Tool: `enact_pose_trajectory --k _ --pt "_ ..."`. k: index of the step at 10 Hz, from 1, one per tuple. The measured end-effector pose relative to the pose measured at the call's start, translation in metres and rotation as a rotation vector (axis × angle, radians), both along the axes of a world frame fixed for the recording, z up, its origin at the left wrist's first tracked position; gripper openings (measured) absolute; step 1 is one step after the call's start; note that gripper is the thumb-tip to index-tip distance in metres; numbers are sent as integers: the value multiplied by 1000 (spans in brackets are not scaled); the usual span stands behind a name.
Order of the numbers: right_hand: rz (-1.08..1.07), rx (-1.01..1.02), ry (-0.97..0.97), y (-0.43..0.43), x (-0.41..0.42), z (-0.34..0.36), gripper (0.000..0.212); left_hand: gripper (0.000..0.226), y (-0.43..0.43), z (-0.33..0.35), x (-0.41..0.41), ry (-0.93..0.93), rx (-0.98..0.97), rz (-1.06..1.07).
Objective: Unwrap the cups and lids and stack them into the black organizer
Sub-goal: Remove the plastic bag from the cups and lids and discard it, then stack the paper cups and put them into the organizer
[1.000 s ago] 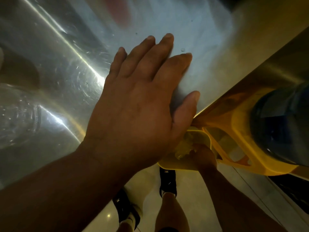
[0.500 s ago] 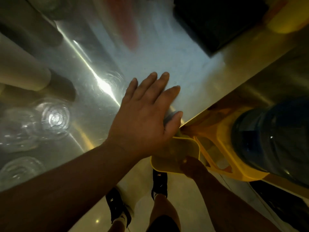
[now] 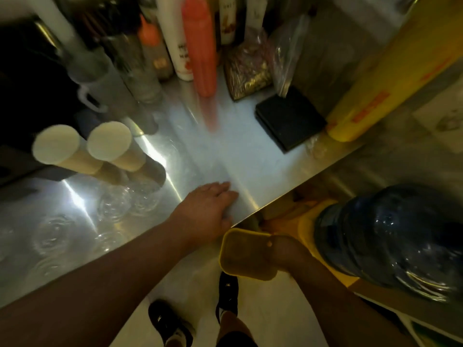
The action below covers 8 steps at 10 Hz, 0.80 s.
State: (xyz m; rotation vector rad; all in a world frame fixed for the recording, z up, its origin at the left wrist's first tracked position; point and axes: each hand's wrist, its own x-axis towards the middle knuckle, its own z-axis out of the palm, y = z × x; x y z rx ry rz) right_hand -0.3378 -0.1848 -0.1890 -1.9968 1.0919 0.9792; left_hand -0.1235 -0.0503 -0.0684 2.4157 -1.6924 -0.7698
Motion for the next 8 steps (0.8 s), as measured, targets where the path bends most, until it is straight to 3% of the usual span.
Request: enact_pose_trajectory --k 2,3,5,8 --pt "311 -59 -49 4 29 105 42 38 63 46 12 70 167 84" --pt "399 -84 -67 12 56 148 43 42 102 60 32 101 323 140" --pt "454 -81 -137 42 105 202 35 58 166 86 79 122 445 274" --pt "510 -176 -178 101 188 255 55 62 255 119 143 67 370 464"
